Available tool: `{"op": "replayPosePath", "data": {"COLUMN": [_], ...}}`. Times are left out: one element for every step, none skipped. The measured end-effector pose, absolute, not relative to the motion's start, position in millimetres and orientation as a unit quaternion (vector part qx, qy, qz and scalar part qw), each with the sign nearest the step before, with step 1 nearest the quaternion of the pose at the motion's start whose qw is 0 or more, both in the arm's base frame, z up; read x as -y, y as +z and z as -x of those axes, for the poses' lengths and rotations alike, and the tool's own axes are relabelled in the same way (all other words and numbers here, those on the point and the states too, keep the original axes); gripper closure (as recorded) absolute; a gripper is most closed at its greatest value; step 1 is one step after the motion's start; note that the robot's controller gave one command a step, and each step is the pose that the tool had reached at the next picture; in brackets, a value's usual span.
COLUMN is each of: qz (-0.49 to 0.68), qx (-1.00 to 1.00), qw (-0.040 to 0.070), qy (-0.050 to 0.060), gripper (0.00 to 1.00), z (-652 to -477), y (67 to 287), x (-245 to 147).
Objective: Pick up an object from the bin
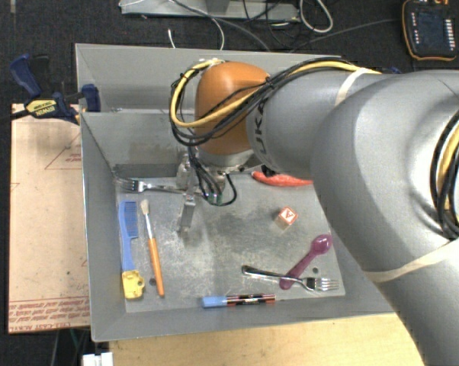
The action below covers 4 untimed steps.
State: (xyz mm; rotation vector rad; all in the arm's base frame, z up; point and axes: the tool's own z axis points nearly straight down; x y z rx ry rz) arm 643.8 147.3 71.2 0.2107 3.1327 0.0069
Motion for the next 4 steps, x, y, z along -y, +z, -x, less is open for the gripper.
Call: {"op": "replayPosePath", "data": {"qz": [-0.036, -0.065, -0.065, -0.065], "qx": [-0.999, -0.998, -0.998, -0.998], "qw": [0.007, 0.003, 0.003, 0.0], "qy": [0.002, 0.003, 0.003, 0.003], "gripper": [0.0, 1.0, 1.0, 1.0], "z": [-650.0, -645.2, -645.2, -643.3], "y": [71, 72, 72, 90], "x": [-153, -148, -148, -148]}}
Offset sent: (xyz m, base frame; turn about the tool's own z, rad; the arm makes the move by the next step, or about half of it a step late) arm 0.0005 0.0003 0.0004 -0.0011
